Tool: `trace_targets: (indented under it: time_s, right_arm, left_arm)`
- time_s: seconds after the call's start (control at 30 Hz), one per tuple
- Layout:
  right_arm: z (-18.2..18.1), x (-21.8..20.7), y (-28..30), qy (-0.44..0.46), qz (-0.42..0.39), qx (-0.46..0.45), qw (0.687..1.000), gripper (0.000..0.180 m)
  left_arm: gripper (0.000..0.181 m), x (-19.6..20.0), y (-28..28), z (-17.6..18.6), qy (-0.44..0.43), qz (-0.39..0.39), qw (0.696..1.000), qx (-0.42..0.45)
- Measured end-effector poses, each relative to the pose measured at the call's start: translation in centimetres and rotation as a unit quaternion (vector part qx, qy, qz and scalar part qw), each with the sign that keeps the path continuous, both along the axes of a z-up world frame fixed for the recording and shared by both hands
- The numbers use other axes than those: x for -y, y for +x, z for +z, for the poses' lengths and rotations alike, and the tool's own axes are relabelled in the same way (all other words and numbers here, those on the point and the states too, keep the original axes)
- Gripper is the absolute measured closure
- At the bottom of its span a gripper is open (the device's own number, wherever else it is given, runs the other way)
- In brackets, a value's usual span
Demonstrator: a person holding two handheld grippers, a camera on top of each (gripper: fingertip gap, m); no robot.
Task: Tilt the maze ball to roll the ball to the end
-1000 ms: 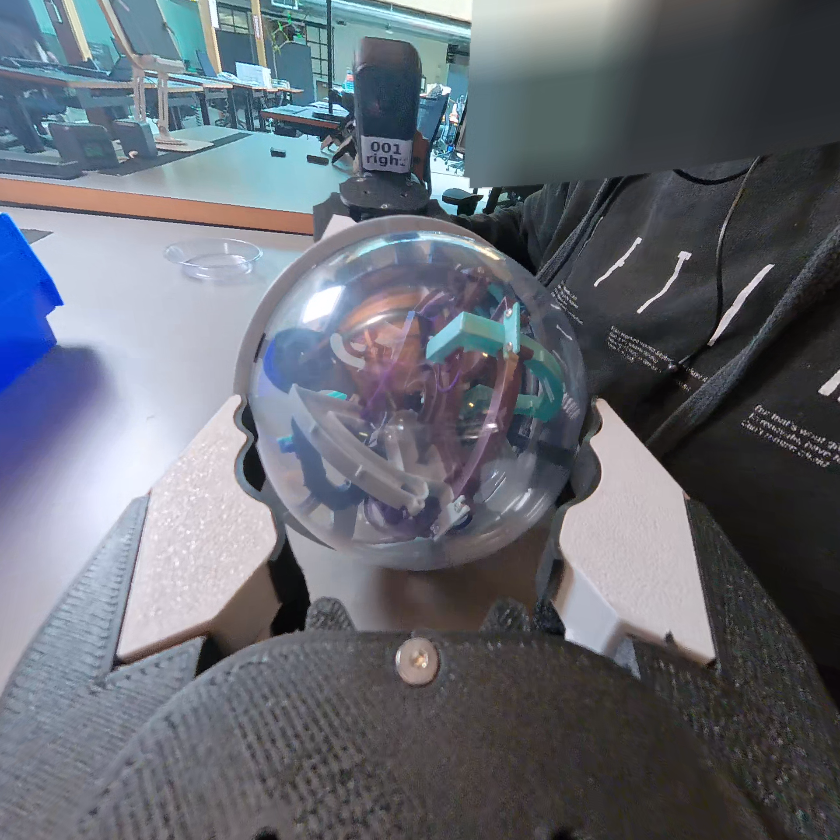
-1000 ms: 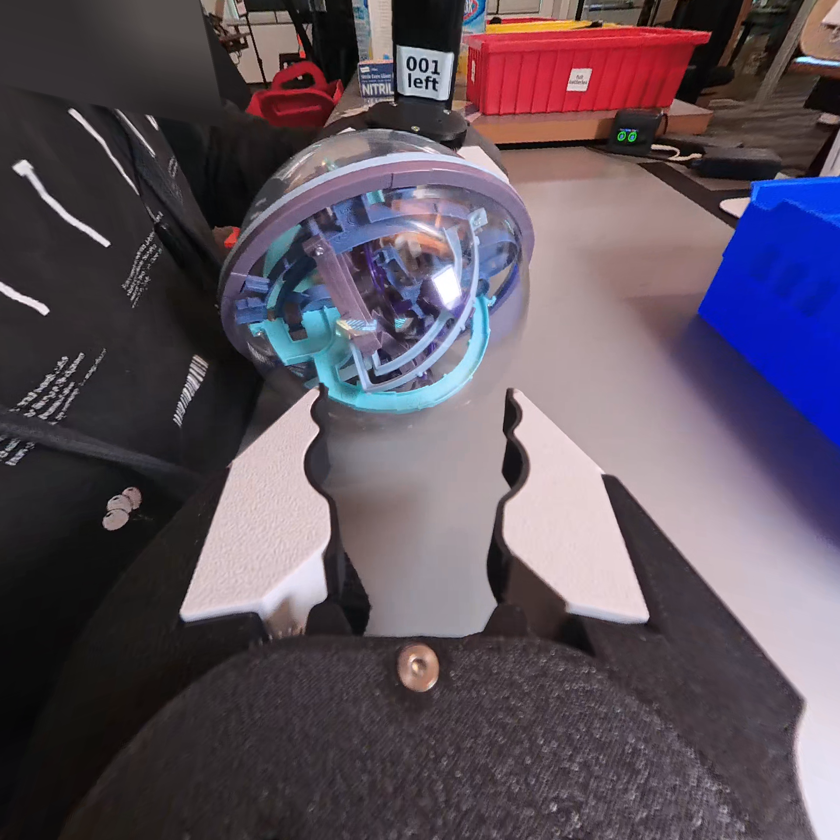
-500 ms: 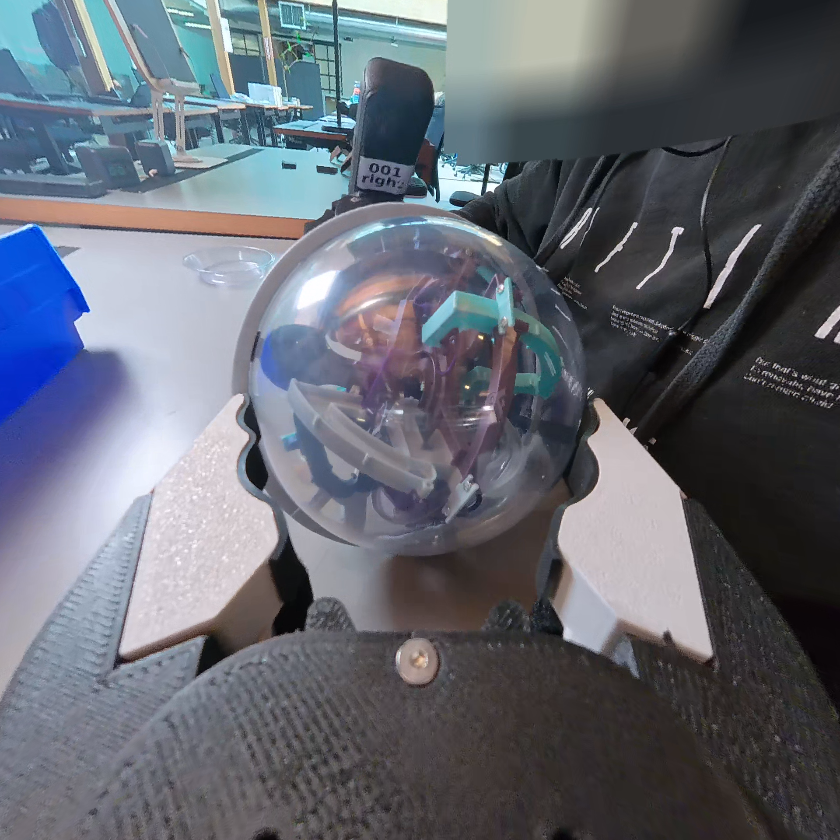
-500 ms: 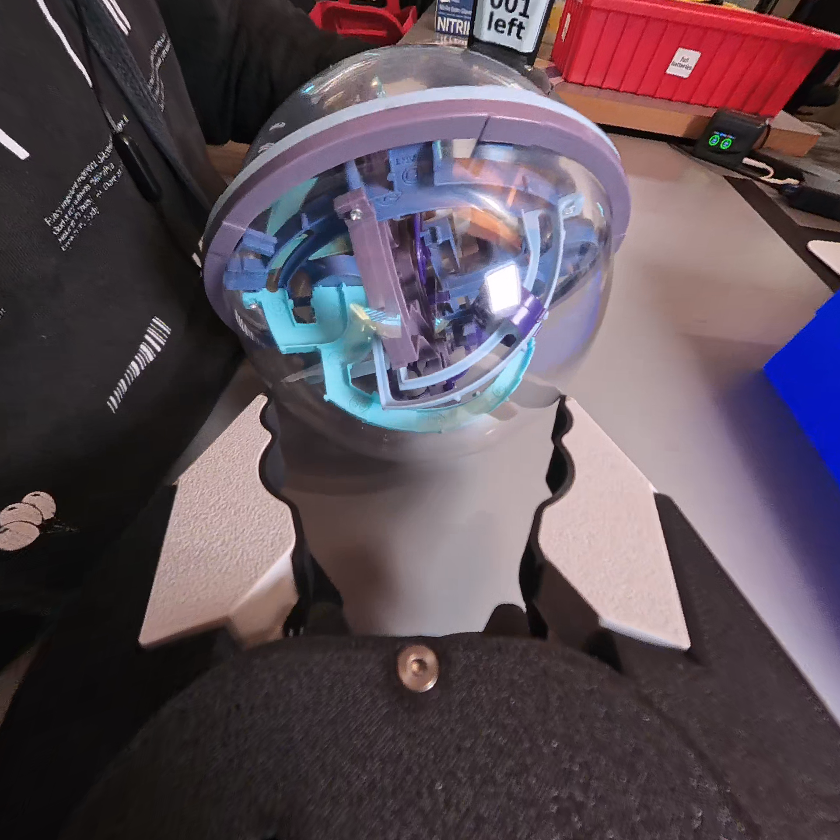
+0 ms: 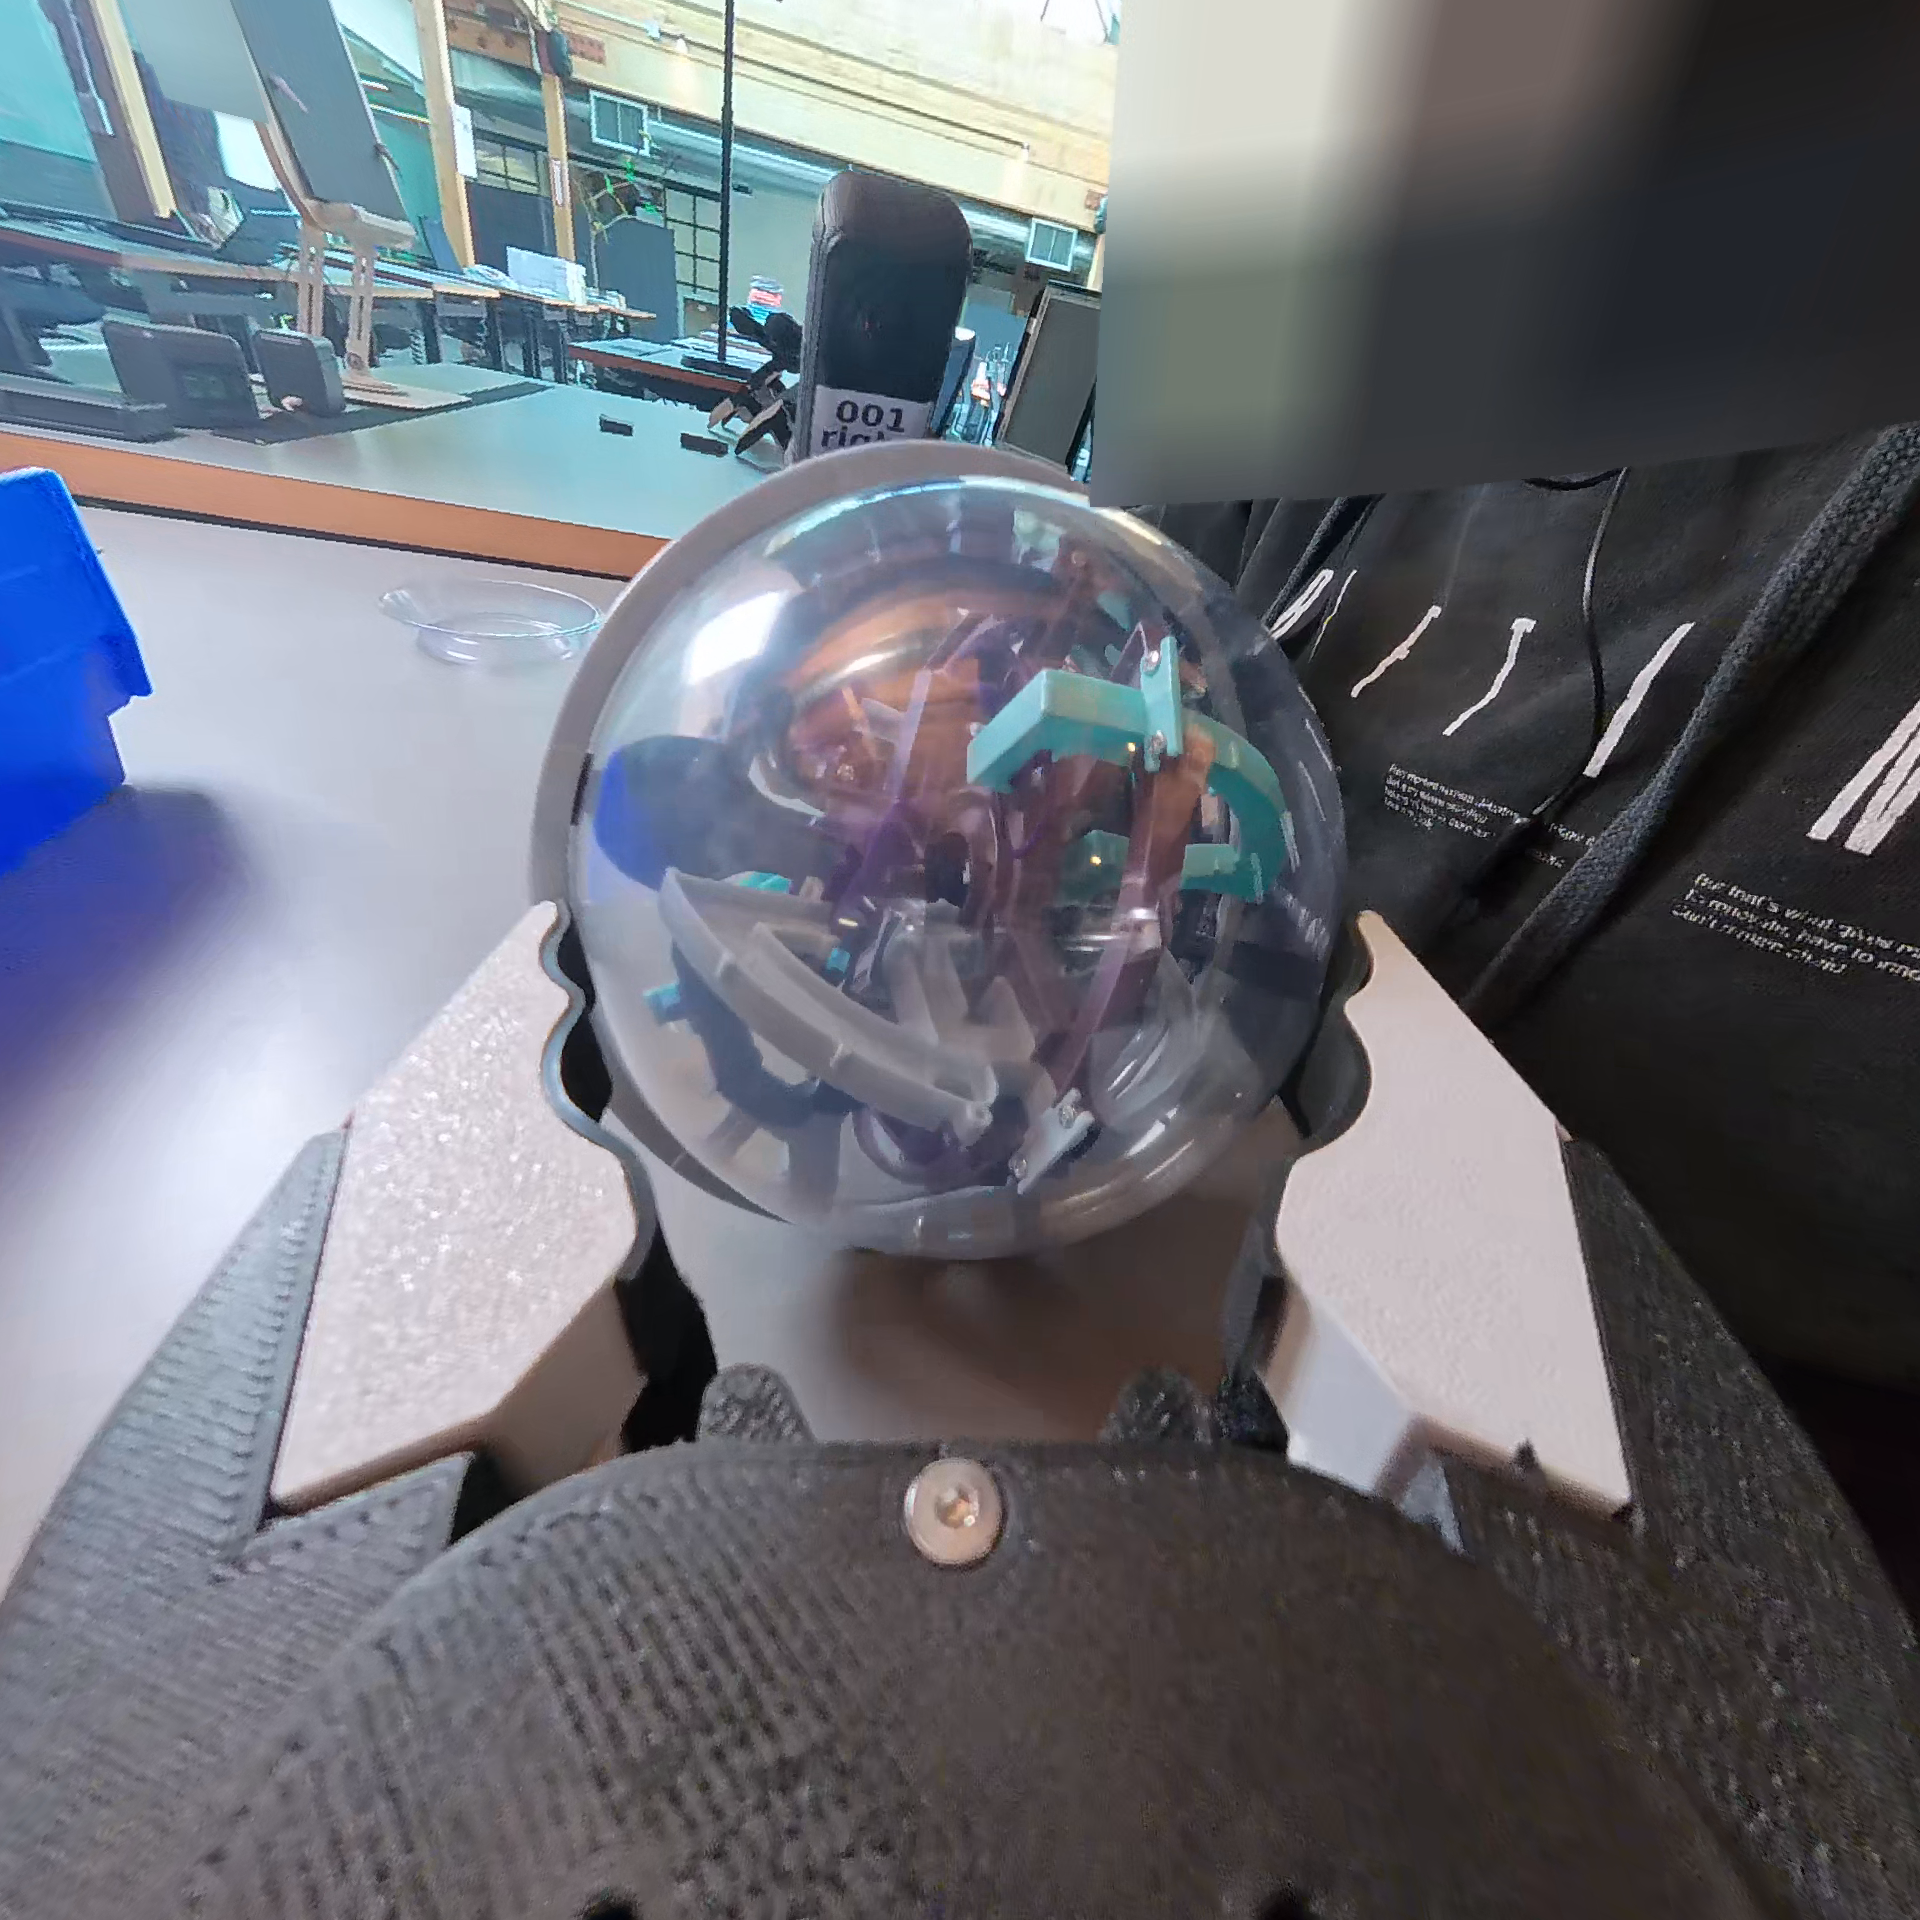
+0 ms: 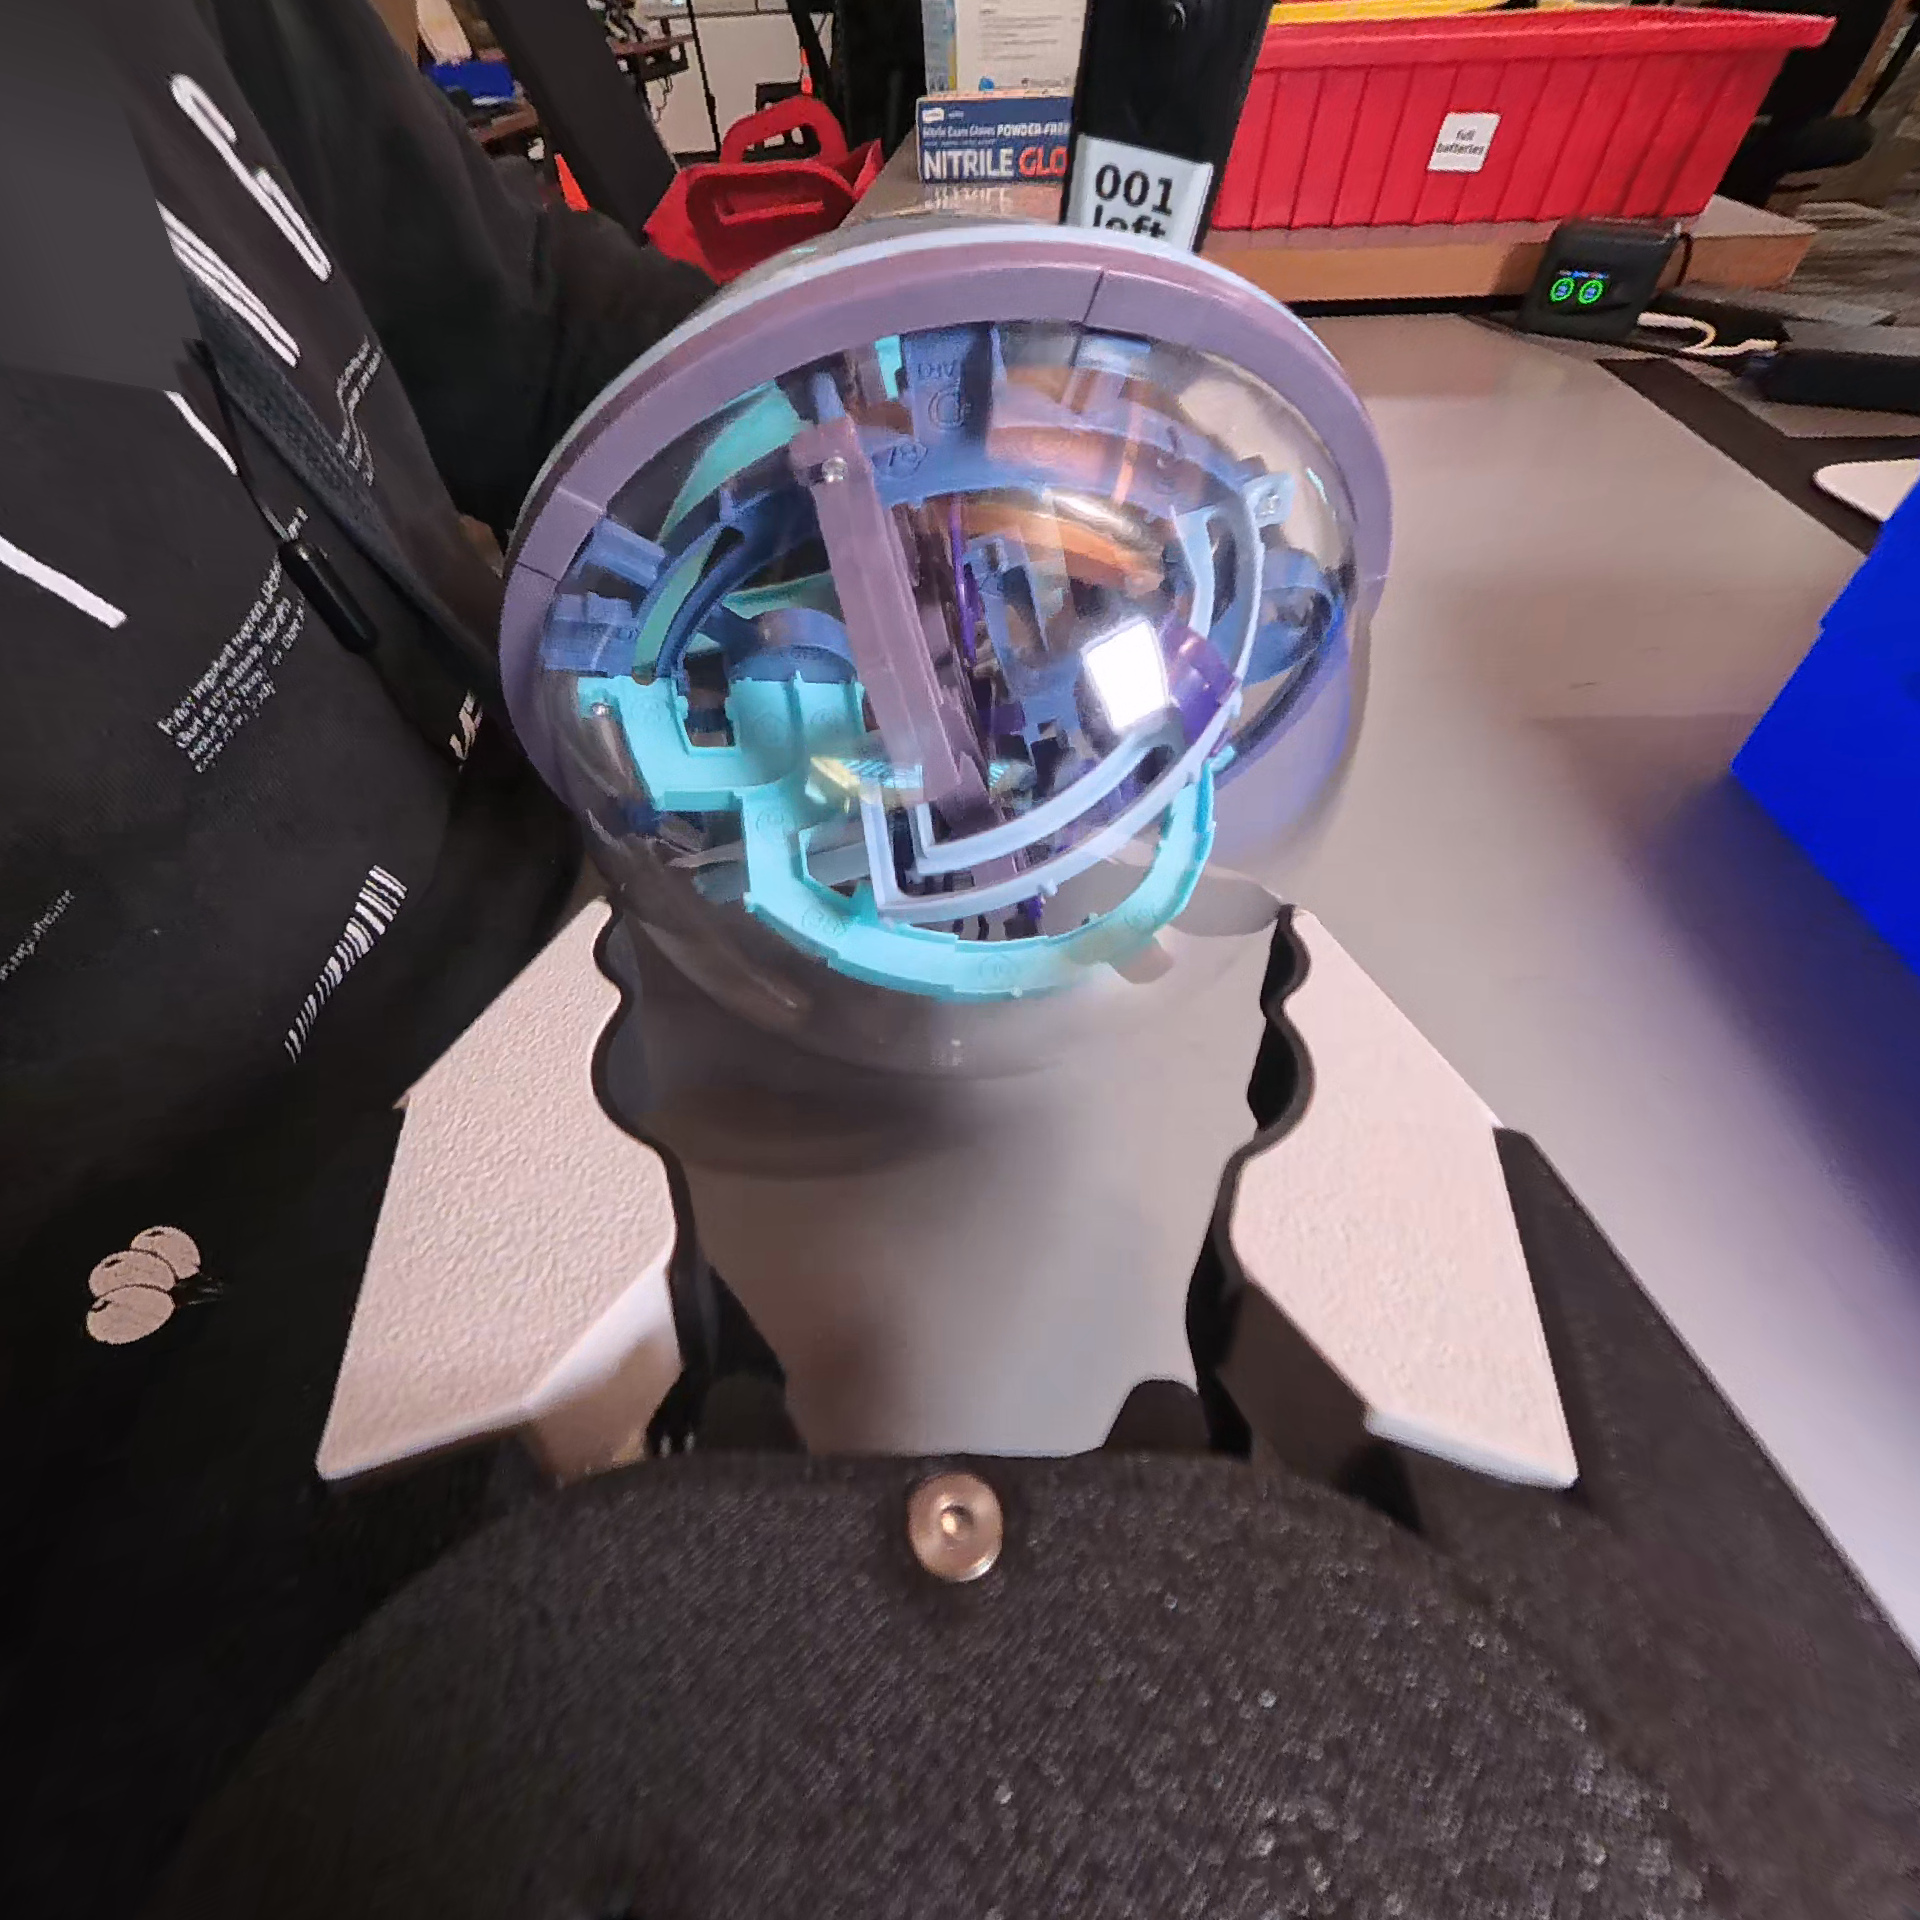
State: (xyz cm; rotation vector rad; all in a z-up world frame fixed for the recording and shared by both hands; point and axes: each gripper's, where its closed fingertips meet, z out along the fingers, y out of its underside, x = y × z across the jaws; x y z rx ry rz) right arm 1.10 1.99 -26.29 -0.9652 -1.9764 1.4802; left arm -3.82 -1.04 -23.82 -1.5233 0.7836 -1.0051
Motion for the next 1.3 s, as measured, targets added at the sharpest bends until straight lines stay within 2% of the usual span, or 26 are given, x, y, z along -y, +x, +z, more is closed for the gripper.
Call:
trace_targets:
  time_s: [0.23,0.43,0.57,0.7,0.8,0.97,1.13,1.3]
  right_arm:
    - [0.2,-1.1,-0.3,-0.018,-0.018,0.004,1.0,0.063]
    - [-0.3,-3.5,-0.8,-0.024,-0.059,0.008,0.998,0.064]
    - [-0.3,-5.9,-1.3,-0.04,-0.098,0.001,0.994,0.082]
    - [0.0,-9.2,-1.8,-0.048,-0.165,-0.015,0.985,0.101]
    - [0.3,-11.1,-2.0,-0.031,-0.214,-0.029,0.976,0.106]
    - [1.6,-13.4,-1.8,-0.029,-0.277,-0.043,0.96,0.111]
    - [3.3,-14.3,-0.4,-0.028,-0.33,-0.048,0.943,0.114]
    - [4.3,-13.9,0.8,-0.027,-0.374,-0.051,0.926,0.115]
  left_arm:
    - [0.045,-1.0,-0.6,-0.3,-0.027,0.0,0.999,0.025]
    - [0.059,-2.8,-2.4,-0.3,-0.046,0.053,0.996,0.045]
    - [0.061,-4.7,-3.8,0.0,-0.065,0.113,0.988,0.078]
    - [0.062,-6.6,-5.4,-0.2,-0.074,0.182,0.978,0.073]
    - [0.062,-7.8,-6.0,-0.2,-0.073,0.222,0.971,0.059]
    - [0.076,-10.1,-6.9,0.8,-0.06,0.293,0.954,0.034]
    - [0.063,-11.0,-6.3,2.6,-0.01,0.291,0.957,0.008]
    - [0.06,-10.1,-7.5,3.3,0.046,0.307,0.951,-0.017]
